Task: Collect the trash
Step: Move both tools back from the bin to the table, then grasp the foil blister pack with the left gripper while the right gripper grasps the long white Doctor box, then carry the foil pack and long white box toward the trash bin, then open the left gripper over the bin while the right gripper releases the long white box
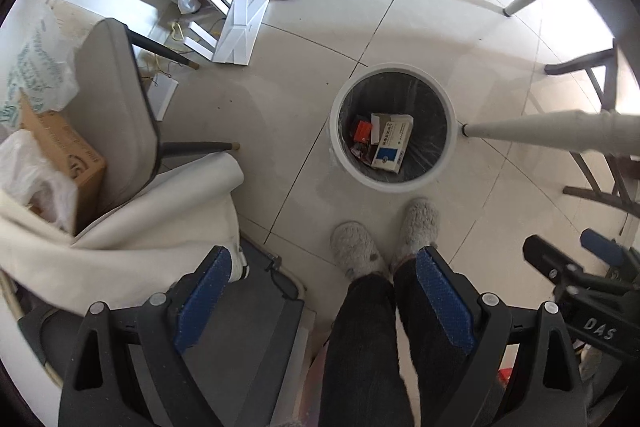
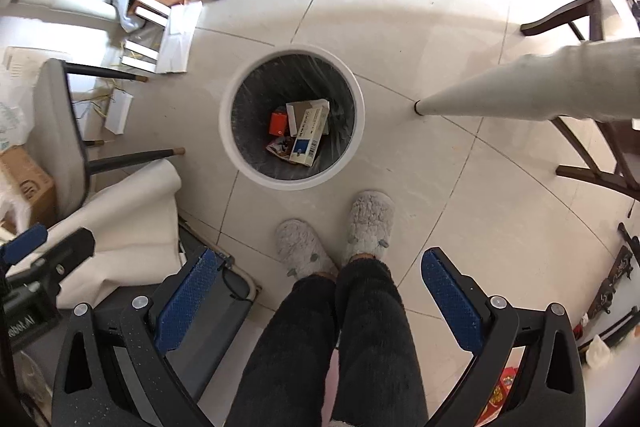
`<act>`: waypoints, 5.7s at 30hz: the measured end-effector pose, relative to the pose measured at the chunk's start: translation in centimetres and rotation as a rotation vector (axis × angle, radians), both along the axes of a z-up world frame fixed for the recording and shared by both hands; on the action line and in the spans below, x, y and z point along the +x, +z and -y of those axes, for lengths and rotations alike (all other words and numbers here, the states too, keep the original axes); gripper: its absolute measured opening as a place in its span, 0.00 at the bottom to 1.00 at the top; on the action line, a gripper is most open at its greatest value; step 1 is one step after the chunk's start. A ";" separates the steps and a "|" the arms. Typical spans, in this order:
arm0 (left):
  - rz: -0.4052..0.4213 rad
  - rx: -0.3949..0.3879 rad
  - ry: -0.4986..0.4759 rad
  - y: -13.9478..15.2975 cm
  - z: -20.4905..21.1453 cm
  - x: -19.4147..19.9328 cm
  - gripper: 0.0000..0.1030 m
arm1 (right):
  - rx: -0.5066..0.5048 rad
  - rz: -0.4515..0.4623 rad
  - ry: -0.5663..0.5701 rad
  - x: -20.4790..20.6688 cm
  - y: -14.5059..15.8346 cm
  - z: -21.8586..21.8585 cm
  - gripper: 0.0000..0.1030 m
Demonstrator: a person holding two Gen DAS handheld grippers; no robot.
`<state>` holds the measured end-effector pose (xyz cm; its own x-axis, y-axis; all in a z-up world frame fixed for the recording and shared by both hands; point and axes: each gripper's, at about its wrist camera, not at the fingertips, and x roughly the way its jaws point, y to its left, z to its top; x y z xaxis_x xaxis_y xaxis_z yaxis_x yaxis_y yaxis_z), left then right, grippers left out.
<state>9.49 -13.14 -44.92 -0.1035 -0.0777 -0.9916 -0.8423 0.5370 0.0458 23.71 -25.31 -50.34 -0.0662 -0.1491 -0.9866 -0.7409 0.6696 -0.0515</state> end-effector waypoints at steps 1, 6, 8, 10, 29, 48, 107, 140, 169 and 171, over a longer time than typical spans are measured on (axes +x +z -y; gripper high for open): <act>0.001 0.002 -0.003 0.7 0.3 -0.2 0.92 | 0.005 0.000 -0.001 -0.3 1.0 0.2 1.00; 0.019 0.023 -0.018 4.9 1.6 -0.8 0.92 | 0.032 0.017 -0.014 -1.9 6.8 1.3 1.00; 0.034 0.032 -0.020 6.8 2.0 -1.0 0.92 | 0.044 0.022 -0.018 -2.4 9.2 1.8 1.00; 0.051 0.048 -0.020 8.8 2.2 -1.2 0.92 | 0.057 0.025 -0.017 -2.9 11.5 2.1 1.00; 0.179 0.400 -0.001 26.3 -6.9 9.2 1.00 | 0.340 0.052 -0.101 7.2 33.2 -4.1 1.00; 0.129 0.123 -0.097 17.6 -21.4 40.0 1.00 | 0.101 0.222 -0.016 48.3 28.9 -21.7 0.78; 0.353 0.243 -0.153 25.4 -9.5 22.8 0.58 | 0.348 0.124 -0.179 25.6 31.6 -10.9 0.38; 0.182 -0.290 0.068 -17.7 -6.5 6.3 0.58 | -0.088 -0.233 -0.231 -0.1 -17.2 3.2 0.38; 0.020 -0.072 0.025 -18.5 -5.4 4.8 0.97 | -0.120 -0.096 -0.128 5.5 -20.7 0.0 1.00; 0.018 -0.050 0.024 -17.2 -5.0 4.5 0.97 | -0.111 -0.066 -0.113 5.2 -19.2 -0.2 1.00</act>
